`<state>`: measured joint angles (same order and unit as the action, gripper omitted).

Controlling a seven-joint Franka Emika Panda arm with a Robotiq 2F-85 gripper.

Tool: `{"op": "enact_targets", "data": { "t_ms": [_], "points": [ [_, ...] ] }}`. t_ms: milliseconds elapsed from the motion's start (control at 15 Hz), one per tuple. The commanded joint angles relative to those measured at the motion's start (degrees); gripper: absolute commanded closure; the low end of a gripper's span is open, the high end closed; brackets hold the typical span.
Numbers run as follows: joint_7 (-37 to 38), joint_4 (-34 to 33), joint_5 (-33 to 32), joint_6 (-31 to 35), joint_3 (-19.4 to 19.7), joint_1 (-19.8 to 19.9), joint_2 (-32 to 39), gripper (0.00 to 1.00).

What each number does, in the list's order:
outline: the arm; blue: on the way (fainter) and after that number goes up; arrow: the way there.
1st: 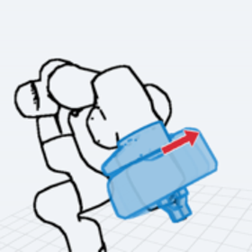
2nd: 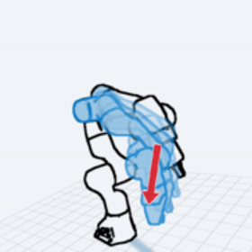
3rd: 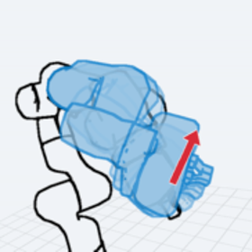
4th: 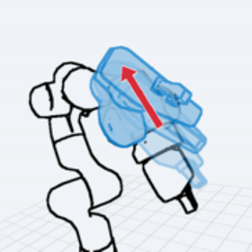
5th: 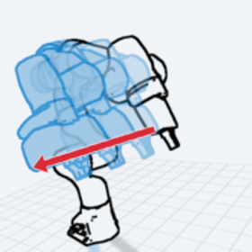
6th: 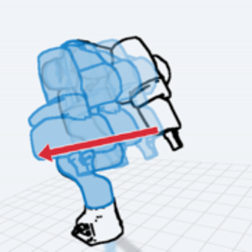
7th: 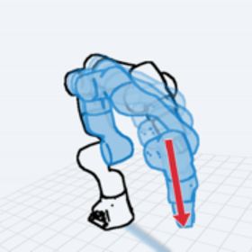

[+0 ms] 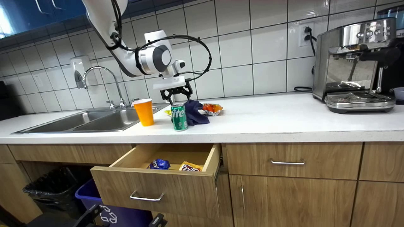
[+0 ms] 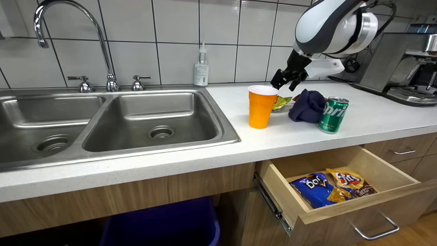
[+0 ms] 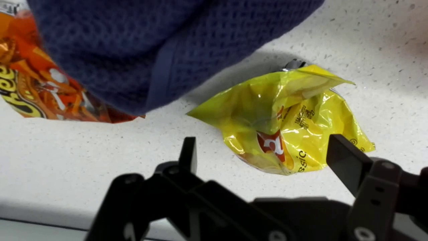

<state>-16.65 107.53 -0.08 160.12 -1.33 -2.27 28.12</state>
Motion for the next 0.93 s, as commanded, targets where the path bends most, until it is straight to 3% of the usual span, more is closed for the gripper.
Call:
{"op": "enact_targets", "data": {
  "t_ms": [0,867],
  "points": [
    [1.5,-4.7,-3.0,-5.0,-0.4,0.4,1.6,0.00],
    [1.1,-8.5,-3.9,-8.5,-0.8,0.5,4.9,0.00]
  ]
}}
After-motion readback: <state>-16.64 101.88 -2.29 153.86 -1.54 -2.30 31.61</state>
